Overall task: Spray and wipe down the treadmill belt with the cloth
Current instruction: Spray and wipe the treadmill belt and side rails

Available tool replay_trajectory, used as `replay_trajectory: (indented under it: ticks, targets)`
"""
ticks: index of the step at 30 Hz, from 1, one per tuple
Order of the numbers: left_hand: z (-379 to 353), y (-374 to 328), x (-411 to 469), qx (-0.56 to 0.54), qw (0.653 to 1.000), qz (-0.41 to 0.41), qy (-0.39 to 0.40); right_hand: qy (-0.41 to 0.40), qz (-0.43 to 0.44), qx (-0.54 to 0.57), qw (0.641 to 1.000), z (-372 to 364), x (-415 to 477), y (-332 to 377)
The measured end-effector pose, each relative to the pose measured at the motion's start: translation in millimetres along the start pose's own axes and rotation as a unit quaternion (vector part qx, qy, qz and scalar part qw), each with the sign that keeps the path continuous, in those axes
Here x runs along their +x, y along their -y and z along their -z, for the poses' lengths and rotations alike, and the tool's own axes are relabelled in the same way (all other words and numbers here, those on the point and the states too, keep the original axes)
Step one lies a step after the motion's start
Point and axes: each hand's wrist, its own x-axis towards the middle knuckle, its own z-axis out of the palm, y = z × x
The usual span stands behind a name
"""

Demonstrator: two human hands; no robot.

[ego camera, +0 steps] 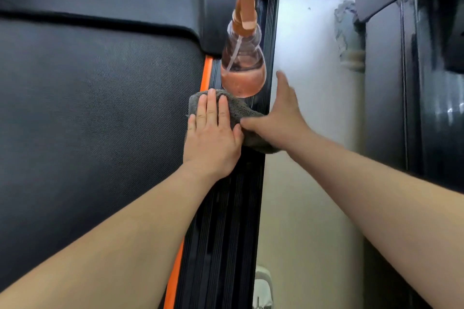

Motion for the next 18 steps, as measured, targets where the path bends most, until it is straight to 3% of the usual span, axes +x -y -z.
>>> replay_trajectory:
  ticks: [4, 7, 13, 18]
  targets:
    - [2.4, -6.0, 7.1, -0.003, 1.000, 0.017, 0.017, -0.035, 0.121, 0.115, 0.985, 25.3, 21.0, 39.3]
    - [6.5, -9.2, 6.3, -0.007, 1.000, 0.017, 0.020, -0.036, 0.186, 0.109, 0.976, 21.5, 31.3, 49.5]
    - [16.2, -32.8, 48.6, -0.040, 0.996, 0.075, 0.021, -0.100, 0.233, 0.122, 0.960, 58.2, 37.7, 39.3]
    - [6.0, -63.5, 75.2, -0.060, 0.990, 0.112, -0.057, -0.118, 0.242, 0.109, 0.957, 93.2, 48.5, 31.8]
